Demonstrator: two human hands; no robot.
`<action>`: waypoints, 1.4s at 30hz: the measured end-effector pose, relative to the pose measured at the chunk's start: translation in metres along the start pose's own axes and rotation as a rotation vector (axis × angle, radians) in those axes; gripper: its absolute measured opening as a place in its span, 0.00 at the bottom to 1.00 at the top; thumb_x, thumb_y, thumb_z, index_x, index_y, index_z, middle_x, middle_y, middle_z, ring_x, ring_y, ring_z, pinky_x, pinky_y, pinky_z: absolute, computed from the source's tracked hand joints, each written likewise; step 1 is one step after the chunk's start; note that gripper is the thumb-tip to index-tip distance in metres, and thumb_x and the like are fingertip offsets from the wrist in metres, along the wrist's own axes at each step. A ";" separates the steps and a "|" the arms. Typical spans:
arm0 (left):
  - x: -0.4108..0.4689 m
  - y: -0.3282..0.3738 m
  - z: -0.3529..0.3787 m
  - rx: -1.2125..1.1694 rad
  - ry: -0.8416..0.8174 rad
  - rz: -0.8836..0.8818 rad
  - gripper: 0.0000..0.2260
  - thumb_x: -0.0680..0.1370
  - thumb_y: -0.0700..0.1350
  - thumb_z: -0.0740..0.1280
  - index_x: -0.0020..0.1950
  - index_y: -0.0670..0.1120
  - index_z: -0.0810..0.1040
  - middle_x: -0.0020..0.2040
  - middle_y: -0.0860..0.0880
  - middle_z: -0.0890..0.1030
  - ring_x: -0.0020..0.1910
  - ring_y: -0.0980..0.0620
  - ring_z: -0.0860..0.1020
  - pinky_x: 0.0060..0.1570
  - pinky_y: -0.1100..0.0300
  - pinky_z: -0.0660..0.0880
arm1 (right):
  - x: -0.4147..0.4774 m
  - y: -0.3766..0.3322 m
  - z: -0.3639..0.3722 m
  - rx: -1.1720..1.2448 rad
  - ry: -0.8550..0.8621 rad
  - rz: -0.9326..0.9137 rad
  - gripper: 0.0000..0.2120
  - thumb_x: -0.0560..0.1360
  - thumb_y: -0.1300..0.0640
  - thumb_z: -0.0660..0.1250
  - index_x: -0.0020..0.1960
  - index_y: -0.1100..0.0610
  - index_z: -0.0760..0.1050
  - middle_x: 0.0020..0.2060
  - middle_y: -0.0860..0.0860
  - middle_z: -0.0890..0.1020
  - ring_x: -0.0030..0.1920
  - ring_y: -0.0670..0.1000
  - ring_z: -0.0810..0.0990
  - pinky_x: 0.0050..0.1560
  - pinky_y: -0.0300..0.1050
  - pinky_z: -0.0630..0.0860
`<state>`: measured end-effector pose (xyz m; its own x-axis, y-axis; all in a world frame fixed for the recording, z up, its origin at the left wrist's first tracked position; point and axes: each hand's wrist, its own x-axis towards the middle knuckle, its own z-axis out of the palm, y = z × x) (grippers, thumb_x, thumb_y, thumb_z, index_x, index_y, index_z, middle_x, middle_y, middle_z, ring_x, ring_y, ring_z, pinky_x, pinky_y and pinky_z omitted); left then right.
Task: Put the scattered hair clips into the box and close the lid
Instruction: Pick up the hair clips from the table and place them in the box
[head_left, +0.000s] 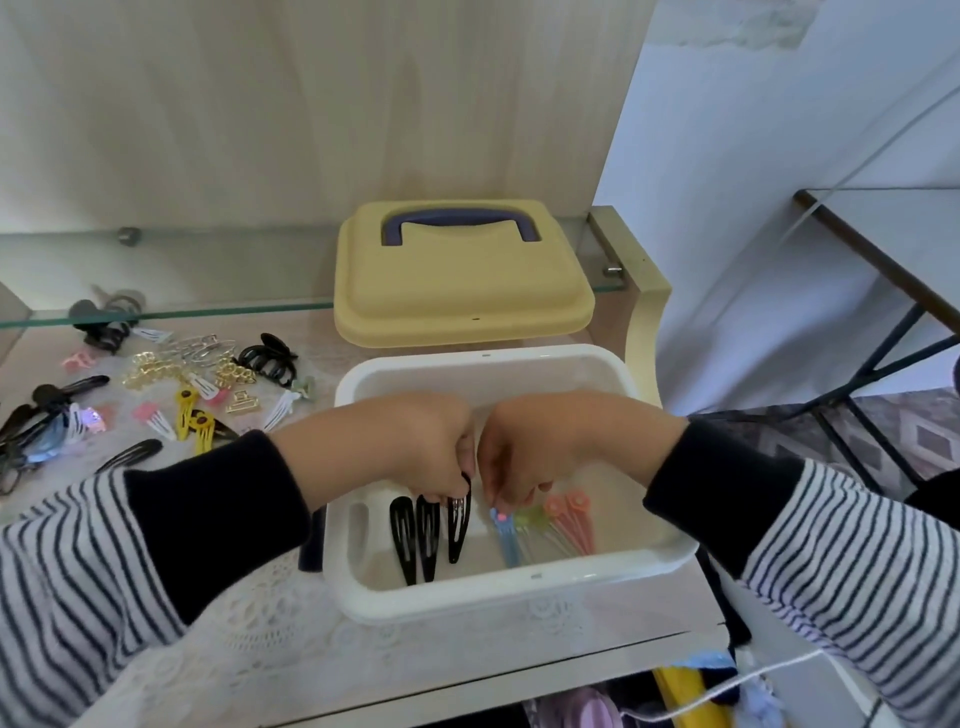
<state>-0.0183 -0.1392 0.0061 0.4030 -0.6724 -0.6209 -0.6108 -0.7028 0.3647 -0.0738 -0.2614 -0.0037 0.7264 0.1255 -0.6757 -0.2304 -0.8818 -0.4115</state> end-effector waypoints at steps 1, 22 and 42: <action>0.000 0.000 0.001 0.077 0.035 0.016 0.03 0.76 0.44 0.69 0.45 0.50 0.76 0.37 0.57 0.76 0.40 0.56 0.76 0.33 0.68 0.70 | 0.001 0.000 0.001 -0.029 0.005 -0.008 0.05 0.69 0.59 0.75 0.44 0.56 0.82 0.35 0.50 0.81 0.33 0.46 0.76 0.32 0.34 0.72; 0.003 -0.010 0.016 0.321 0.207 0.099 0.09 0.76 0.48 0.69 0.55 0.51 0.78 0.50 0.53 0.79 0.55 0.51 0.77 0.46 0.62 0.68 | -0.006 -0.002 -0.002 -0.200 0.138 -0.023 0.11 0.74 0.58 0.68 0.55 0.51 0.81 0.49 0.47 0.82 0.50 0.50 0.78 0.53 0.45 0.77; -0.075 -0.030 0.005 0.266 0.957 0.285 0.11 0.79 0.52 0.57 0.57 0.58 0.76 0.53 0.58 0.79 0.52 0.55 0.77 0.50 0.55 0.72 | -0.048 -0.025 -0.011 -0.003 0.547 0.017 0.06 0.74 0.44 0.64 0.46 0.43 0.78 0.43 0.39 0.80 0.46 0.45 0.80 0.54 0.50 0.77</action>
<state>-0.0331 -0.0668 0.0383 0.5222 -0.7911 0.3187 -0.8526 -0.4925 0.1745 -0.0959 -0.2505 0.0461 0.9536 -0.1427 -0.2652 -0.2436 -0.8832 -0.4008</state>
